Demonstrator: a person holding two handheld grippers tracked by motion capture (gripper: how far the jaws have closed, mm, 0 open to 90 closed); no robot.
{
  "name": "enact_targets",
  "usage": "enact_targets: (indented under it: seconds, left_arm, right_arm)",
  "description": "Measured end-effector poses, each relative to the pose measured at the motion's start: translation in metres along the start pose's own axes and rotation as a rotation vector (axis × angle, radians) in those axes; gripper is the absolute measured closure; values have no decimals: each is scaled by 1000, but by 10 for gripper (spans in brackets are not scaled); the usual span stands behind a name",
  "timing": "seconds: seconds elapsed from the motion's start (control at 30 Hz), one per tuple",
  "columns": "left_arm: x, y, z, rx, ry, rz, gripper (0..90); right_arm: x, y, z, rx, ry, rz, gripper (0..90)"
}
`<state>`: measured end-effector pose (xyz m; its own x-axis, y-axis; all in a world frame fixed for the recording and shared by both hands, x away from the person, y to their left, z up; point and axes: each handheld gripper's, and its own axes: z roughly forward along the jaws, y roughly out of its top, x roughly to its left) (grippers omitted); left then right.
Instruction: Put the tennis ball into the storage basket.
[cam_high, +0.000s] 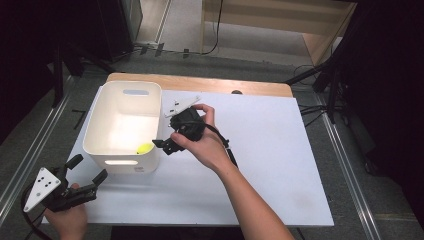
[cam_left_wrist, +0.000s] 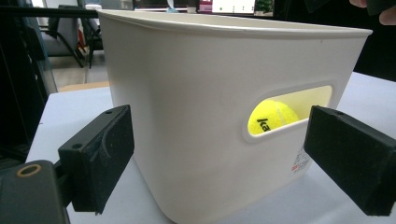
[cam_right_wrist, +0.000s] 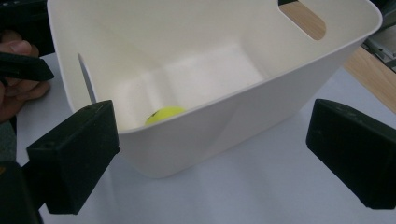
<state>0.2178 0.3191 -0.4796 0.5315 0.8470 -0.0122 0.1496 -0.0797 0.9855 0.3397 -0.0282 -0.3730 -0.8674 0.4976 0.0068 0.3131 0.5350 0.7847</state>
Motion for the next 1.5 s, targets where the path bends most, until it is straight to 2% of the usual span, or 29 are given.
enact_targets:
  seconds: [0.57,1.5]
  left_arm:
    - [-1,0,0,-1,0,1,84]
    - [-2,0,1,8,10,7,84]
  right_arm:
    - [-14,-49,-25,-9,-65,85,0]
    - [-30,-118,-58,-67,-156,171,0]
